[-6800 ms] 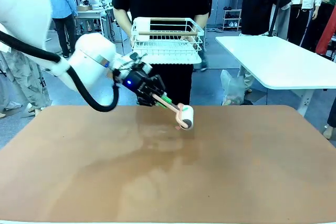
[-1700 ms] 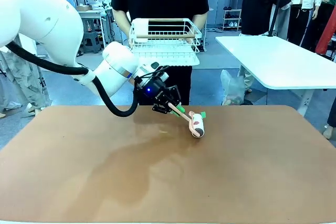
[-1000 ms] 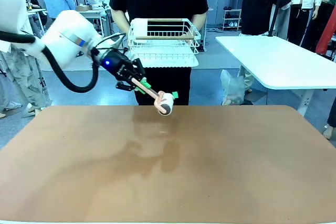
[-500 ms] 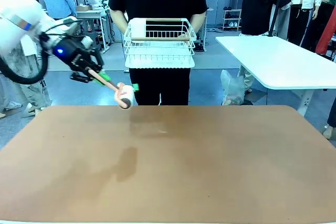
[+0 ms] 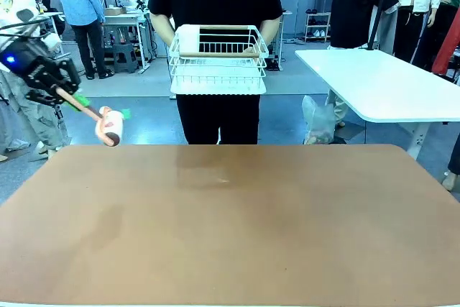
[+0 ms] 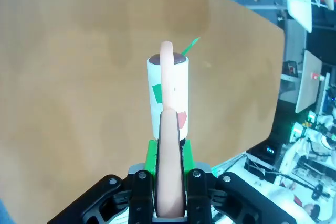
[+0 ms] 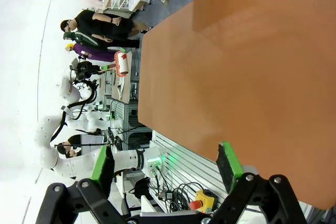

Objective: Clean the table.
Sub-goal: Clean the table with the Lint Roller when the human lifts the Dish drying rack.

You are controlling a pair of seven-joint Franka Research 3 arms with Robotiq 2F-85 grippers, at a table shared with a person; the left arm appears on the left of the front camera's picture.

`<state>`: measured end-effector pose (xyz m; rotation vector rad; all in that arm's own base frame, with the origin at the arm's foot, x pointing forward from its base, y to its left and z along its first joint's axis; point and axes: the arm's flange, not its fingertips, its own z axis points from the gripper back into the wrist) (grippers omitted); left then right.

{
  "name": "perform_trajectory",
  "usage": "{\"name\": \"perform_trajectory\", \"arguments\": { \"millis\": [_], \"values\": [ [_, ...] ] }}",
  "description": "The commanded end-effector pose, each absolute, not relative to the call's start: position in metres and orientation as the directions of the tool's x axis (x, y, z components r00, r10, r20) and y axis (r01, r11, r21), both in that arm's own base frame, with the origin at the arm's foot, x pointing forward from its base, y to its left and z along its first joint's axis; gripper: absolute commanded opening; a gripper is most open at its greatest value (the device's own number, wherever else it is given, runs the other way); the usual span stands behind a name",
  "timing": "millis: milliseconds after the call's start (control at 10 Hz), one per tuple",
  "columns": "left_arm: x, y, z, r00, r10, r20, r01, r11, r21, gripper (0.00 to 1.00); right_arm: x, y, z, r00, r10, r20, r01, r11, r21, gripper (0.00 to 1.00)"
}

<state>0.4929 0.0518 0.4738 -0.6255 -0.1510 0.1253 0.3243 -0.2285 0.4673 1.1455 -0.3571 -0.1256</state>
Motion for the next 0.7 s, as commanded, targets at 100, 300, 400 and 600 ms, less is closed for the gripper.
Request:
{"name": "perform_trajectory", "arguments": {
  "millis": [100,300,400,600],
  "values": [
    [0.495,0.061,0.460,0.983,0.140,0.121,-0.041,0.803,-0.595,0.21,0.324,-0.229,0.471,0.933,-0.276,0.229,-0.104,0.403,0.909,1.00],
    [0.492,0.062,0.472,0.979,0.175,0.102,-0.082,0.804,-0.589,0.21,0.324,-0.229,0.471,0.933,-0.276,0.229,-0.104,0.403,0.909,1.00],
    [0.492,0.062,0.472,0.979,0.175,0.102,-0.082,0.804,-0.589,0.21,0.324,-0.229,0.471,0.933,-0.276,0.229,-0.104,0.403,0.909,1.00],
    [0.492,0.062,0.472,0.979,0.175,0.102,-0.082,0.804,-0.589,0.21,0.324,-0.229,0.471,0.933,-0.276,0.229,-0.104,0.403,0.909,1.00]
  ]
}}
